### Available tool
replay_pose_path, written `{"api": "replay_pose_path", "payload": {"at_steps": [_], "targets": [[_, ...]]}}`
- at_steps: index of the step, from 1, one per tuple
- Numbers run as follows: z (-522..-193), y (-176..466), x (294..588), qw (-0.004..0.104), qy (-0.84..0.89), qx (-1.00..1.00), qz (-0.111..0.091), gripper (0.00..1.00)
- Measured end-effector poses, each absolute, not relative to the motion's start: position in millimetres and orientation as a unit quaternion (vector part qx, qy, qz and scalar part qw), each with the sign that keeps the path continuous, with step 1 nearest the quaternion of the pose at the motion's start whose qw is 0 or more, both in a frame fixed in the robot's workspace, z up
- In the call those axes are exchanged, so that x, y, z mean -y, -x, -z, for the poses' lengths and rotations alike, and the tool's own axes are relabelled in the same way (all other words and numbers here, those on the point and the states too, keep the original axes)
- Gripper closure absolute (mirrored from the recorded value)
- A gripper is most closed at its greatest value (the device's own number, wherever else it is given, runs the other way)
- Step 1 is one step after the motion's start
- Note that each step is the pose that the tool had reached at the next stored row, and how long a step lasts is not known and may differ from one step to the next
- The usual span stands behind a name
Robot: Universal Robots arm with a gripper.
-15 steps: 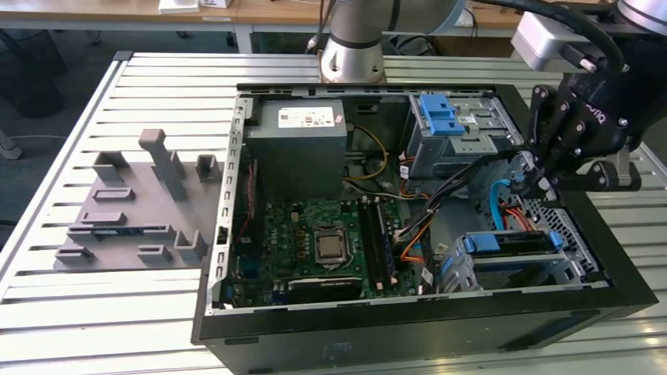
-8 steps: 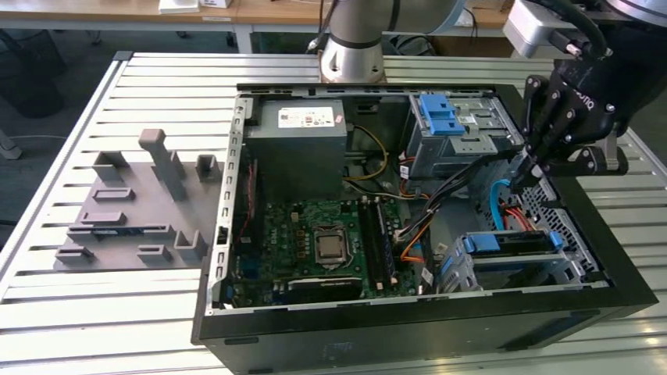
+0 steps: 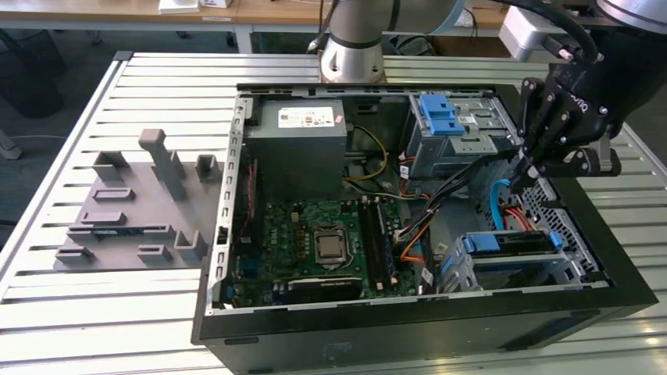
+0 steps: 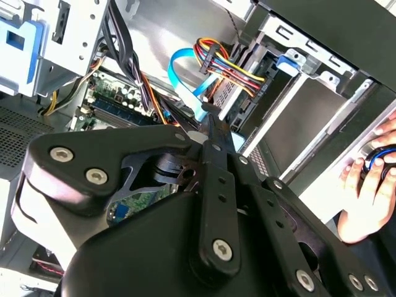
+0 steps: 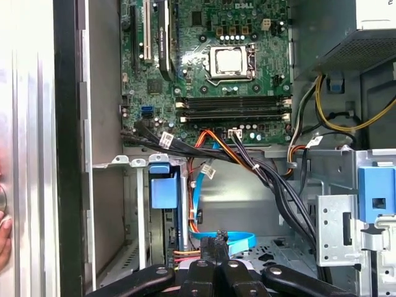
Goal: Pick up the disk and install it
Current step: 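Insert the second disk wire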
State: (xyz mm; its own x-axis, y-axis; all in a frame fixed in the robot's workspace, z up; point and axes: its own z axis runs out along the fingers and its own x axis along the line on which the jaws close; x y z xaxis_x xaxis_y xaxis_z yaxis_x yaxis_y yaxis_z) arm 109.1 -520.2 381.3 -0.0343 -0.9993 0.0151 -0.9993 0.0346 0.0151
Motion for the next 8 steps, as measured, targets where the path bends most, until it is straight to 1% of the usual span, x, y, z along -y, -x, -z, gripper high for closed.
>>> {"api": "replay_pose_path", "payload": {"at_steps": [8], "targets": [[-375.4, -109.1, 519.5, 0.011, -0.695, 0.719, 0.0, 0.89]]}}
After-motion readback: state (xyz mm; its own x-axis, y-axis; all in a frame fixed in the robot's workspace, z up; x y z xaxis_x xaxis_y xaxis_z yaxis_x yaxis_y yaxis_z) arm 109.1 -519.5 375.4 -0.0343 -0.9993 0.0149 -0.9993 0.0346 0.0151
